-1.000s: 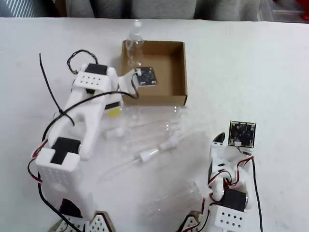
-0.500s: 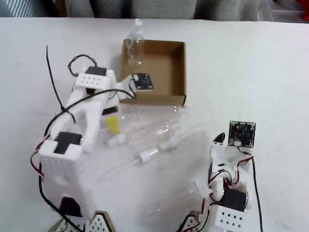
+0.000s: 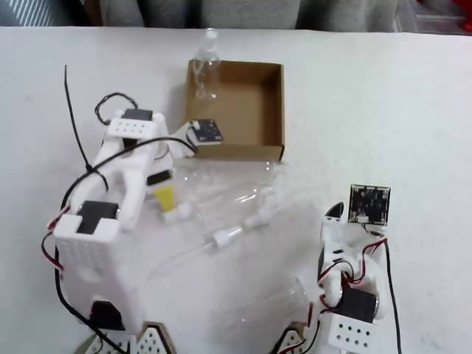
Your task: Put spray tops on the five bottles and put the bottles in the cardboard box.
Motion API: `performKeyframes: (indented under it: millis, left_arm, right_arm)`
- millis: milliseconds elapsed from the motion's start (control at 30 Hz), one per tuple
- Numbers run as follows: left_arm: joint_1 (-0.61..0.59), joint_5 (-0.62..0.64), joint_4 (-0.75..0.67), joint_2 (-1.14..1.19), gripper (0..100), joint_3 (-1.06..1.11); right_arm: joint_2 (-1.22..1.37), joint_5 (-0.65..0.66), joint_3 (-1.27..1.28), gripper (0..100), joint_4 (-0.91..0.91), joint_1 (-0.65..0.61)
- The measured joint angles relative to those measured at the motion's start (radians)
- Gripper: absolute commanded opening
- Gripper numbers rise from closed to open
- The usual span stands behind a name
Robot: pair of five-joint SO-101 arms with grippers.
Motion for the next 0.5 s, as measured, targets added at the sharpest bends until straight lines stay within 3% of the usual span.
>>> performKeyframes:
  millis: [200, 500]
  left_arm:
    - [-0.106, 0.020, 0.077, 0.000, 14, -0.009]
    - [-0.391, 0.051, 0.233, 0.000, 15, -0.138]
  right_arm:
    - [0.000, 0.000, 0.000, 5.1, 0.000, 0.000]
    - [0.000, 0.000, 0.000, 5.2, 0.000, 0.000]
